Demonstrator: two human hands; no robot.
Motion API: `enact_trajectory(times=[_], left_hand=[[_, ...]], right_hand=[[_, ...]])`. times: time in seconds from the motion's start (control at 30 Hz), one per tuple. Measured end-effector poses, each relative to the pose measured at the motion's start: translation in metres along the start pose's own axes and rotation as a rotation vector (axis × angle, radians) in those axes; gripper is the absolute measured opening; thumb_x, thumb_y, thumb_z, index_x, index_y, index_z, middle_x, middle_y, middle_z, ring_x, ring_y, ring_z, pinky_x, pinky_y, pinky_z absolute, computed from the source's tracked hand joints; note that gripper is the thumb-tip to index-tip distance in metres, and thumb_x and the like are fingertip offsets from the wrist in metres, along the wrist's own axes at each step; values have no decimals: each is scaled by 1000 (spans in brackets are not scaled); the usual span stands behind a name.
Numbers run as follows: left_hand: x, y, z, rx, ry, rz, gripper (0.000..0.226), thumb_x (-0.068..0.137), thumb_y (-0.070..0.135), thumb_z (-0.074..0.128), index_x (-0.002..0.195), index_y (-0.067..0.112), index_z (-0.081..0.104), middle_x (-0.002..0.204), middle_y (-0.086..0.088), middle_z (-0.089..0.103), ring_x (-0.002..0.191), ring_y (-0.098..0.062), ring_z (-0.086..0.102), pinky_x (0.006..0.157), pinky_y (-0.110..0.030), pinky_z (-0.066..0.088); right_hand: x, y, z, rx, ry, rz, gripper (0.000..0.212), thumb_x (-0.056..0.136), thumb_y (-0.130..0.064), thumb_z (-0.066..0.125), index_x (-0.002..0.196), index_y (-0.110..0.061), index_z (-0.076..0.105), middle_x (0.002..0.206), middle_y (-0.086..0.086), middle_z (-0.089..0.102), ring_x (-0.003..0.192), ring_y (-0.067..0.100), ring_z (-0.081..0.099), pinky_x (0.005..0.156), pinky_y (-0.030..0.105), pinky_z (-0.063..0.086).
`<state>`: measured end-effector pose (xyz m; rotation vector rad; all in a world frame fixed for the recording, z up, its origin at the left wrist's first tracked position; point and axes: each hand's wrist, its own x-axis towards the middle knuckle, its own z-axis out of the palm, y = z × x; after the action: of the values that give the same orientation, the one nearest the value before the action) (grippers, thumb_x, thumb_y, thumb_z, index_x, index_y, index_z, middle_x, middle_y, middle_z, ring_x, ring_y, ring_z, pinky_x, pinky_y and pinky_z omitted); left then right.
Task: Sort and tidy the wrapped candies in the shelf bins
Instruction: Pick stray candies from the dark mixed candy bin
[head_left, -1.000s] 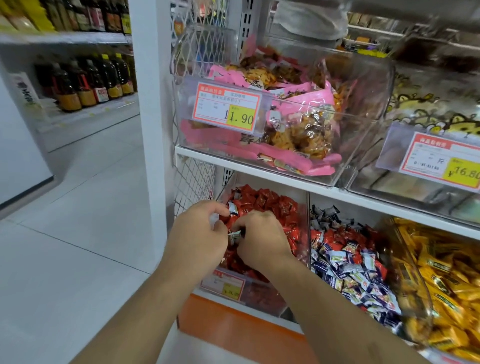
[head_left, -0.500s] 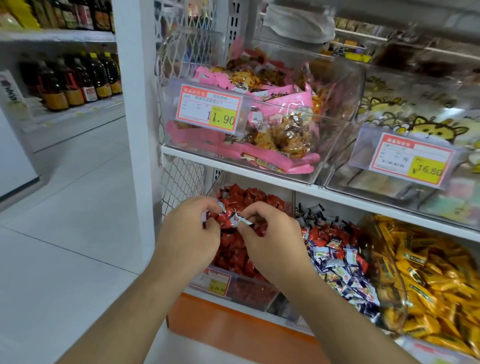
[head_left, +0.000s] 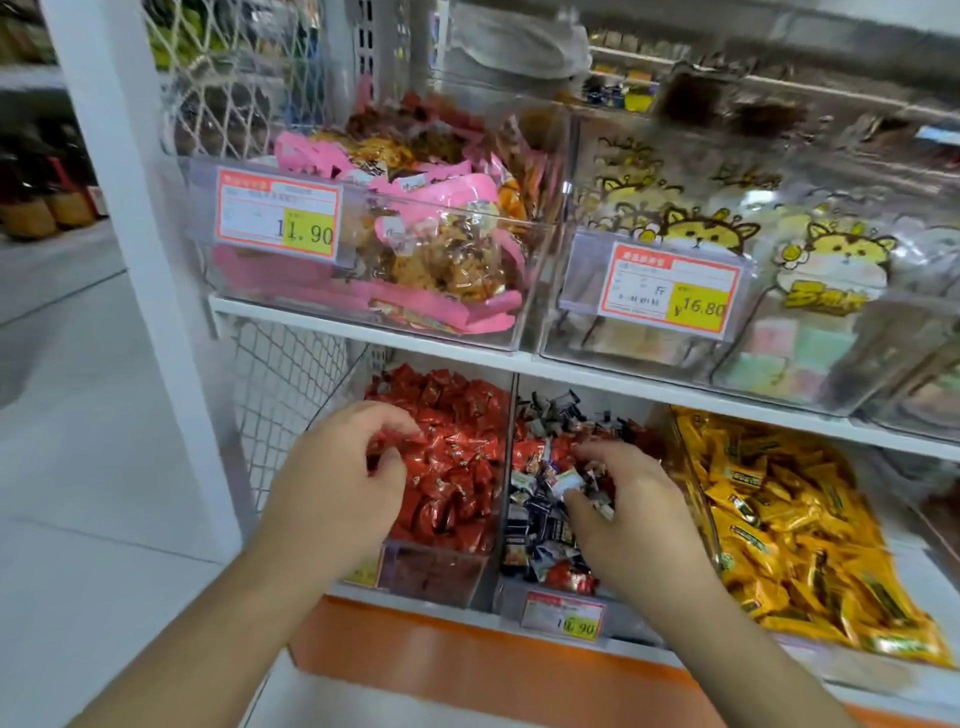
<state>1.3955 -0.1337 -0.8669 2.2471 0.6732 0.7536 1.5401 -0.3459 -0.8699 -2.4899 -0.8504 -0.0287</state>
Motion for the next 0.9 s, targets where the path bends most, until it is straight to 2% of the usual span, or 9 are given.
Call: enact_trajectory(times=[0.07, 0.13, 0.2, 0.3, 0.37, 0.47, 0.6, 0.73, 0.9], left_hand=[[3, -4, -5, 16, 50, -38, 33, 91, 6, 63, 107, 33, 71, 114, 25, 63, 99, 11, 51, 88, 0, 30], [5, -10, -11, 31, 98, -79, 35, 91, 7, 62, 113, 33, 69, 117, 23, 60, 107, 2, 51, 93, -15, 35], [7, -17, -18, 33, 111, -110, 38, 92, 9, 61, 120, 34, 67, 121, 23, 57, 110, -4, 53, 95, -22, 37], [8, -31, -24, 36, 111, -138, 33, 97, 15, 59, 126, 30, 67, 128, 17, 61, 117, -7, 54, 99, -23, 37], [9, -38, -24, 36, 103, -149, 29, 101, 22, 57, 127, 29, 68, 129, 15, 63, 117, -7, 55, 99, -23, 38], [9, -43, -24, 10, 72, -156, 25, 104, 28, 55, 123, 34, 69, 122, 19, 65, 107, -3, 57, 91, -22, 42], [11, -45, -26, -46, 86, -157, 25, 105, 29, 53, 122, 34, 70, 118, 20, 66, 104, -2, 60, 87, -17, 42], [13, -47, -27, -68, 73, -170, 24, 105, 30, 52, 120, 34, 70, 113, 20, 66, 97, -4, 63, 85, -21, 47], [12, -48, -28, -69, 78, -186, 23, 104, 31, 52, 115, 35, 70, 108, 18, 67, 93, -6, 64, 84, -27, 51]], right_hand=[[-5, -5, 2, 32, 20, -28, 38, 97, -24, 68, 135, -22, 61, 136, -9, 59, 132, 12, 51, 105, 18, 35], [-7, -16, 5, 61, 44, -91, 31, 97, -20, 68, 128, -23, 64, 127, -12, 62, 124, 8, 55, 102, 16, 38], [-7, -34, 11, 96, 42, -166, 27, 97, -18, 67, 123, -26, 66, 119, -17, 62, 117, 3, 54, 101, 13, 39], [0, -72, 29, 152, -3, -258, 25, 99, -22, 65, 123, -29, 66, 120, -20, 61, 116, -2, 53, 100, 6, 35], [11, -97, 46, 187, -27, -318, 27, 99, -20, 64, 125, -27, 67, 122, -16, 63, 117, 2, 55, 104, 15, 41], [33, -120, 78, 188, -115, -355, 33, 99, -11, 61, 128, -23, 69, 128, -6, 65, 120, 12, 58, 106, 29, 48], [59, -128, 113, 57, -222, -344, 42, 94, -3, 59, 125, -27, 74, 127, -2, 68, 119, 20, 60, 102, 34, 52], [66, -125, 133, -40, -208, -366, 35, 92, -12, 60, 116, -31, 76, 116, -6, 72, 110, 22, 59, 98, 36, 50], [64, -124, 136, 7, -184, -319, 23, 89, -5, 62, 92, -24, 74, 97, -5, 70, 101, 19, 55, 86, 33, 51]])
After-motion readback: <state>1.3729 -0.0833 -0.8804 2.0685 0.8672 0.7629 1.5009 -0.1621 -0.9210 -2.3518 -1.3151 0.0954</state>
